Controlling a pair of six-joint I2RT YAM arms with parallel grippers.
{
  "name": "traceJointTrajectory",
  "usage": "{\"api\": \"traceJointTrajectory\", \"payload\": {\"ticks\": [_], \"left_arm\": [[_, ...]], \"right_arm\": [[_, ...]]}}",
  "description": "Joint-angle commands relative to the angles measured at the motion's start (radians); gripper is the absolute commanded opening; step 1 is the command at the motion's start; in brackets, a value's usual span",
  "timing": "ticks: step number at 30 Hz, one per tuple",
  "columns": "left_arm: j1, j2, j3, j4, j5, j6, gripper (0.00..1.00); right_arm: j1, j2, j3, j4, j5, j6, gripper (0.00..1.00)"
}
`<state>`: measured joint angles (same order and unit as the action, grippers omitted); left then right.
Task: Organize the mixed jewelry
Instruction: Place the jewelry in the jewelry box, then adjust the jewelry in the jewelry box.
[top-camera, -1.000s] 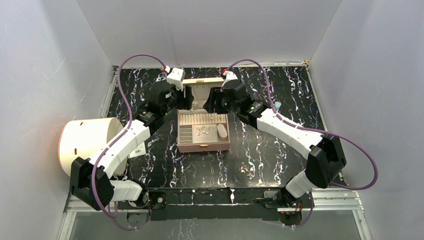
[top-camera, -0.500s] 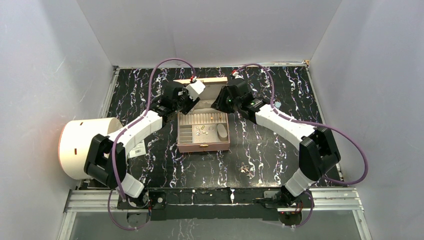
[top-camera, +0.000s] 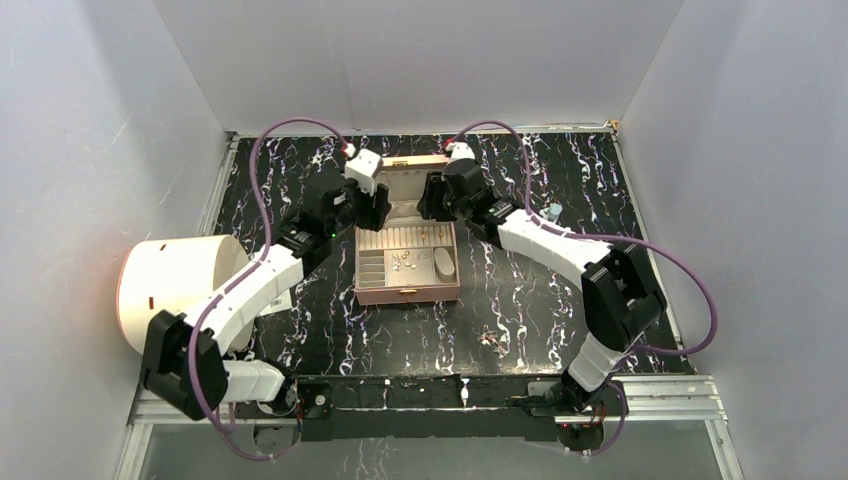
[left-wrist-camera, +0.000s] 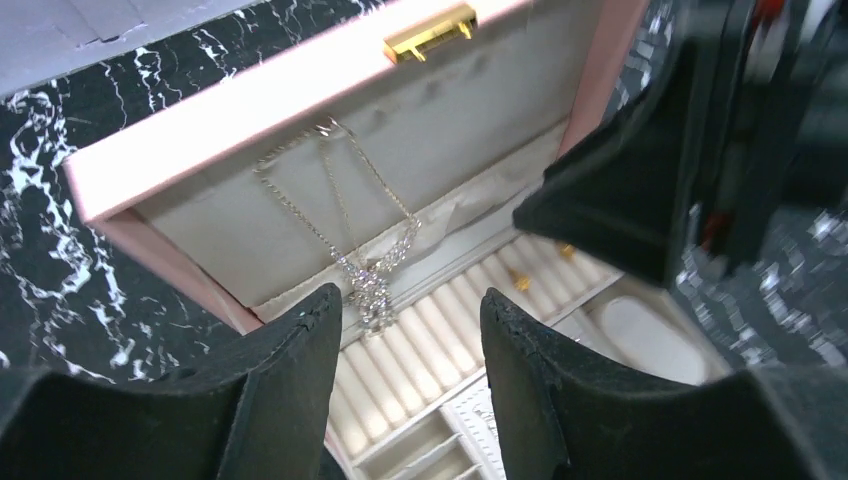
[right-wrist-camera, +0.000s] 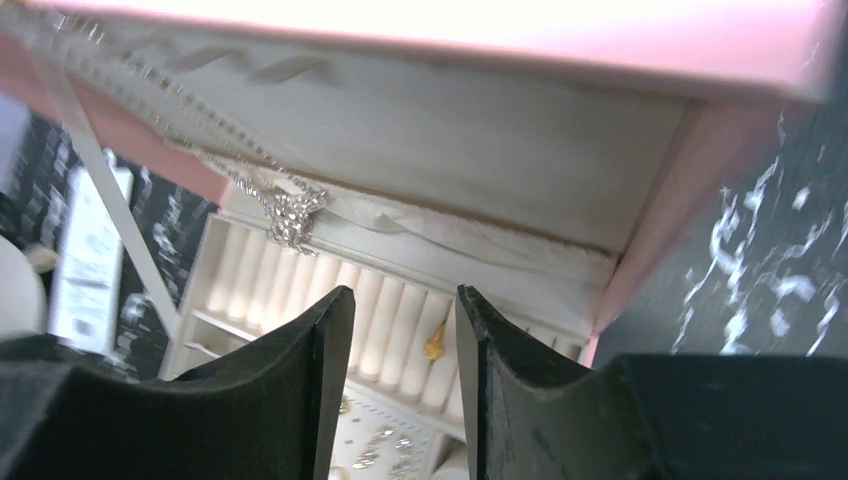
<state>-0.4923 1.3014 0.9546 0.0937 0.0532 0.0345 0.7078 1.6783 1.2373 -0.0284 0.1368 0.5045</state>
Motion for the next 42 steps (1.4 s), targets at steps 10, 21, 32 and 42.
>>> {"api": "traceJointTrajectory", "payload": {"ticks": [10,21,32,42], "left_arm": [[0.006,-0.176,0.031,-0.170,-0.302,-0.656,0.52],[0.006,-0.164,0.048,-0.221,-0.314,-0.705,0.52],[0.006,-0.142,0.056,-0.222,-0.321,-0.716,0.52],[0.006,-0.139,-0.043,-0.057,-0.259,-0.741,0.52]], "right_arm": [[0.005,0.032,-0.010,0.270,-0.222,-0.738,0.57],[0.021,0.127,0.051,0.244,-0.226,-1.030,0.58],[0.023,0.213,0.129,0.033,-0.273,-1.242,0.48],[0.023,0.218,0.147,-0.075,-0.364,-1.215,0.09]]}}
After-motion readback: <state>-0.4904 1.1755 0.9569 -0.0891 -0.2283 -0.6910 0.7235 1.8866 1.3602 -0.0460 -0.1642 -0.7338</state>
